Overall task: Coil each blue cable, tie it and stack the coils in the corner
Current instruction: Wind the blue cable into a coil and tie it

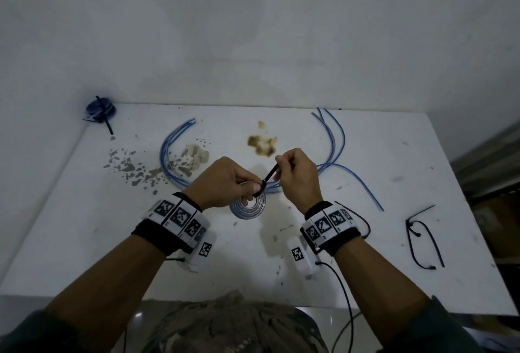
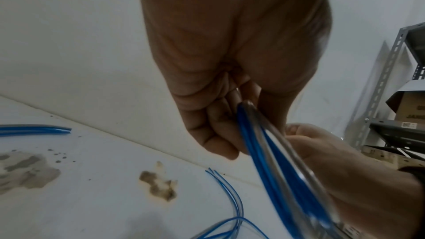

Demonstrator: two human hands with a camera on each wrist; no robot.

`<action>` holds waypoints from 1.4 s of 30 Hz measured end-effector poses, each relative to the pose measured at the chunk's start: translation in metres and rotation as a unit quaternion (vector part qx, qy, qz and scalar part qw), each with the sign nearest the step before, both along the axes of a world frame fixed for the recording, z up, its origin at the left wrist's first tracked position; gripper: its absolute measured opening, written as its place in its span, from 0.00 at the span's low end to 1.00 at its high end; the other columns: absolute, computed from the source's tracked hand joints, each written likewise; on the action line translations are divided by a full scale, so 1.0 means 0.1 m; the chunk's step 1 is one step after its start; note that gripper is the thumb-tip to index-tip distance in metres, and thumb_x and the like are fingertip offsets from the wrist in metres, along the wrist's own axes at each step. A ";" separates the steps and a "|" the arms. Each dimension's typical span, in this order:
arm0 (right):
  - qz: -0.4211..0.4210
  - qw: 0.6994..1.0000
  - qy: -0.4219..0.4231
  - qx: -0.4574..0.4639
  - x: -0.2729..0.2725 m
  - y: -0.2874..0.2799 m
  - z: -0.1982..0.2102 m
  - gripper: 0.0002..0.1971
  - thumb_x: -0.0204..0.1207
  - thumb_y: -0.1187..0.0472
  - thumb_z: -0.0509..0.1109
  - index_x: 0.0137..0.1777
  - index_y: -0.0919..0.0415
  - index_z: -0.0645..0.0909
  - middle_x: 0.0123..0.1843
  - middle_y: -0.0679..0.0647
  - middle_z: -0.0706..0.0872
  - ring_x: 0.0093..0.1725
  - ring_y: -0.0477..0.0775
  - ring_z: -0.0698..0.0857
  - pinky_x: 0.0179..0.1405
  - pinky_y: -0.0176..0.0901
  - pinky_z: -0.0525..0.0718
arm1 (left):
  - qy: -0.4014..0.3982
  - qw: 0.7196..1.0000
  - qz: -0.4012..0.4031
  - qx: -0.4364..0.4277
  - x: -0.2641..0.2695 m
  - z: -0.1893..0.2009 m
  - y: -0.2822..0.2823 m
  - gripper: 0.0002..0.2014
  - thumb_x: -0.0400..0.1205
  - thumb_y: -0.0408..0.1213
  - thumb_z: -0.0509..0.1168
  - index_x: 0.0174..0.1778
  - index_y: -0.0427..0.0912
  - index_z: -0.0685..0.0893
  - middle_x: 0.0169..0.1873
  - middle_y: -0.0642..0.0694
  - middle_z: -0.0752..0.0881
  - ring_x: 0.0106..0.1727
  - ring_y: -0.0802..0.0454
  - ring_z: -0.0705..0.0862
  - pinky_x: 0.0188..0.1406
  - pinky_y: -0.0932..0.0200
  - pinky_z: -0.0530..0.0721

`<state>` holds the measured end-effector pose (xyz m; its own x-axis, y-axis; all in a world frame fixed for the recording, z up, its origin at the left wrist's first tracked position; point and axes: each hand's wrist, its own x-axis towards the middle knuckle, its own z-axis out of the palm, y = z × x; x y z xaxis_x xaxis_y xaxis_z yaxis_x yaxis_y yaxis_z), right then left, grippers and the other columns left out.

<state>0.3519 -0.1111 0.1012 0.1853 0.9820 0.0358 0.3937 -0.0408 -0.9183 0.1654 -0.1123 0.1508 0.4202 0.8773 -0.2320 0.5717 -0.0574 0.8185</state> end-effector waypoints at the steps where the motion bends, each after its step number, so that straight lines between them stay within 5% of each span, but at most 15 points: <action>1: -0.015 1.000 0.008 -0.004 -0.03 0.04 0.01 0.10 0.84 0.60 0.67 0.40 0.57 0.75 0.30 0.54 0.85 0.29 0.48 0.83 0.34 0.46 0.84 | -0.007 1.000 0.004 -0.001 -0.02 0.02 0.03 0.06 0.79 0.32 0.73 0.50 0.41 0.93 0.31 0.46 0.92 0.32 0.50 0.91 0.41 0.60 0.90; 3: -0.044 0.999 0.030 -0.010 -0.13 0.13 0.04 0.10 0.84 0.60 0.66 0.40 0.56 0.74 0.30 0.56 0.85 0.28 0.51 0.83 0.33 0.51 0.85 | -0.024 1.000 0.018 0.000 -0.07 0.04 0.10 0.06 0.79 0.31 0.74 0.50 0.38 0.93 0.32 0.44 0.92 0.33 0.50 0.91 0.41 0.60 0.90; 10: -0.051 0.986 0.153 -0.030 -0.48 0.40 0.35 0.08 0.85 0.64 0.67 0.47 0.68 0.78 0.33 0.55 0.86 0.23 0.41 0.82 0.26 0.35 0.83 | -0.058 0.996 0.048 -0.054 -0.27 -0.04 0.36 0.15 0.80 0.29 0.72 0.63 0.37 0.86 0.38 0.35 0.92 0.35 0.51 0.90 0.44 0.62 0.89; 14: -0.046 0.990 0.131 -0.038 -0.64 0.52 0.38 0.10 0.81 0.67 0.70 0.38 0.62 0.77 0.28 0.55 0.85 0.20 0.43 0.81 0.23 0.34 0.80 | -0.061 0.994 0.004 -0.094 -0.44 0.00 0.42 0.09 0.82 0.30 0.70 0.57 0.38 0.90 0.40 0.34 0.92 0.35 0.55 0.89 0.51 0.61 0.88; 20: -0.086 0.981 0.153 -0.079 -1.04 0.73 0.28 0.10 0.78 0.67 0.73 0.36 0.65 0.78 0.29 0.58 0.86 0.24 0.51 0.81 0.23 0.39 0.79 | -0.056 0.993 0.010 -0.106 -0.80 0.07 0.49 0.09 0.82 0.32 0.70 0.55 0.34 0.91 0.37 0.39 0.92 0.35 0.58 0.88 0.46 0.68 0.86; 26: 0.014 0.961 0.249 -0.117 -1.33 0.96 0.44 0.11 0.80 0.61 0.73 0.44 0.70 0.83 0.39 0.63 0.89 0.34 0.56 0.88 0.34 0.42 0.88 | -0.145 0.978 0.132 -0.077 -1.22 -0.04 0.54 0.08 0.82 0.27 0.69 0.54 0.29 0.89 0.42 0.32 0.91 0.36 0.54 0.89 0.41 0.65 0.87; 29: 0.158 0.958 0.177 -0.160 -1.47 0.94 0.52 0.17 0.81 0.52 0.72 0.51 0.70 0.85 0.46 0.64 0.91 0.41 0.55 0.90 0.38 0.45 0.89 | -0.198 0.965 0.157 -0.064 -1.45 -0.08 0.57 0.07 0.81 0.28 0.70 0.52 0.34 0.90 0.43 0.35 0.92 0.42 0.48 0.90 0.48 0.60 0.89; 32: 0.255 0.954 0.062 -0.145 -1.66 0.93 0.48 0.11 0.79 0.57 0.75 0.43 0.68 0.88 0.37 0.59 0.90 0.36 0.50 0.88 0.37 0.44 0.88 | -0.220 0.958 0.173 -0.061 -1.65 -0.10 0.59 0.07 0.80 0.28 0.71 0.52 0.33 0.90 0.42 0.34 0.92 0.43 0.45 0.91 0.52 0.56 0.89; 37: 0.192 0.977 0.027 -0.089 -2.07 1.06 0.33 0.13 0.76 0.56 0.77 0.37 0.66 0.91 0.34 0.63 0.91 0.33 0.54 0.86 0.40 0.58 0.88 | -0.219 0.951 0.194 -0.096 -1.99 -0.16 0.68 0.10 0.76 0.32 0.77 0.52 0.36 0.91 0.42 0.36 0.92 0.45 0.42 0.92 0.52 0.49 0.90; 42: 0.130 0.988 0.032 -0.082 -2.42 1.17 0.24 0.14 0.78 0.59 0.76 0.36 0.71 0.89 0.30 0.58 0.89 0.27 0.44 0.82 0.32 0.40 0.82 | -0.211 0.942 0.214 -0.150 -2.29 -0.27 0.72 0.11 0.75 0.29 0.77 0.51 0.30 0.90 0.37 0.39 0.92 0.37 0.48 0.92 0.37 0.59 0.90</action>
<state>0.1101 0.0056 0.1256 -0.0765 0.9883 -0.1319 0.3526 -0.0969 -0.9307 -0.0640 -0.0402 0.1238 0.1527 0.9088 -0.3882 0.1105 0.3747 0.9205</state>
